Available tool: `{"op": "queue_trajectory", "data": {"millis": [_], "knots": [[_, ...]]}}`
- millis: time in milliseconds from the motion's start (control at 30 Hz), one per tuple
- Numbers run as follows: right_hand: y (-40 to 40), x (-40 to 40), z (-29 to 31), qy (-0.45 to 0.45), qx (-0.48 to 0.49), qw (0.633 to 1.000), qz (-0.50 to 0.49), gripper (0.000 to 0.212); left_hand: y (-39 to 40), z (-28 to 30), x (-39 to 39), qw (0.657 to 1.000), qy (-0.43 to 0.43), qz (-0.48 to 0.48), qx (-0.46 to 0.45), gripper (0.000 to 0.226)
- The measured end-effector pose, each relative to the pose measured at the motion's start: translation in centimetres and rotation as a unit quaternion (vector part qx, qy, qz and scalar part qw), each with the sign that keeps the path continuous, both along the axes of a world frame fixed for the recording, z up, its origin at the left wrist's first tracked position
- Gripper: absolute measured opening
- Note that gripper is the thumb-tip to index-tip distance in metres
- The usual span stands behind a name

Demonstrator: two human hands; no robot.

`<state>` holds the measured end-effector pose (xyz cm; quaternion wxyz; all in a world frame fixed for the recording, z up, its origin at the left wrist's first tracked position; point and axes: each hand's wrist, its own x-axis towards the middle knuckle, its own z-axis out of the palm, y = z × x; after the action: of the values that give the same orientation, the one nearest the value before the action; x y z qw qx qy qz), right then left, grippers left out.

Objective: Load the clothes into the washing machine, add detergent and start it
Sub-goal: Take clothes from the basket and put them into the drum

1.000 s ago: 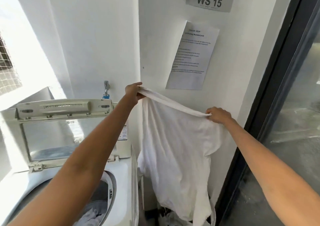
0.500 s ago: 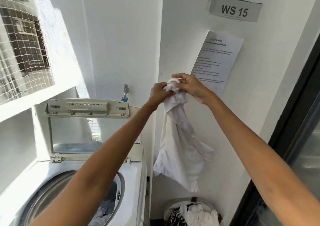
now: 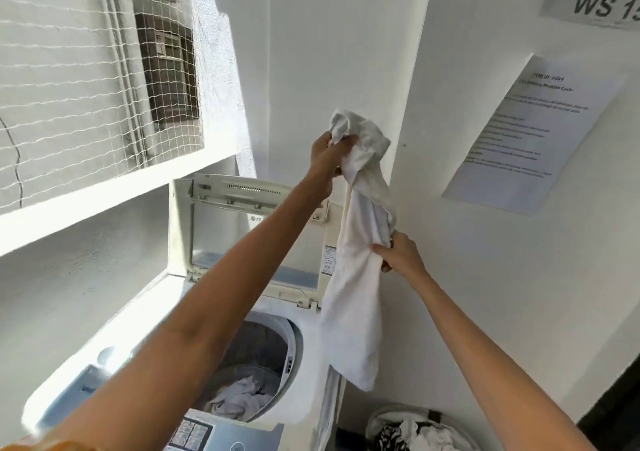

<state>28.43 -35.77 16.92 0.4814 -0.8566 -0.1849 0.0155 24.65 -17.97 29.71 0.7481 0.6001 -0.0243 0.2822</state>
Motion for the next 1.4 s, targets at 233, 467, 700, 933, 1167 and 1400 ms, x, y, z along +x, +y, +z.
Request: {"op": "queue_trajectory", "data": {"millis": [233, 467, 700, 933, 1167, 1400], "knots": [[7.9, -1.5, 1.6, -0.051, 0.067, 0.996, 0.023, 0.025, 16.2, -8.3, -6.2, 0.97, 0.224, 0.074, -0.061, 0.024], [18.5, -5.5, 2.5, 0.041, 0.182, 0.979, 0.078, 0.02, 22.4, -16.5, -13.7, 0.905, 0.425, 0.028, -0.023, 0.021], [24.3, -6.9, -5.5, 0.136, 0.087, 0.982, 0.096, 0.016, 24.8, -22.9, -16.7, 0.834, 0.528, 0.149, 0.062, 0.041], [30.1, -6.9, -24.0, 0.248, -0.092, 0.963, 0.06, 0.014, 23.8, -32.6, -16.0, 0.841, 0.486, 0.232, 0.049, 0.013], [32.0, -11.6, -35.7, 0.393, -0.154, 0.906, 0.03, 0.004, 23.0, -40.3, -14.2, 0.833, 0.524, 0.167, 0.05, 0.041], [30.9, -12.4, -36.6, 0.435, -0.099, 0.893, 0.059, 0.028, 22.6, -42.2, -13.2, 0.815, 0.568, 0.109, 0.034, 0.042]]}}
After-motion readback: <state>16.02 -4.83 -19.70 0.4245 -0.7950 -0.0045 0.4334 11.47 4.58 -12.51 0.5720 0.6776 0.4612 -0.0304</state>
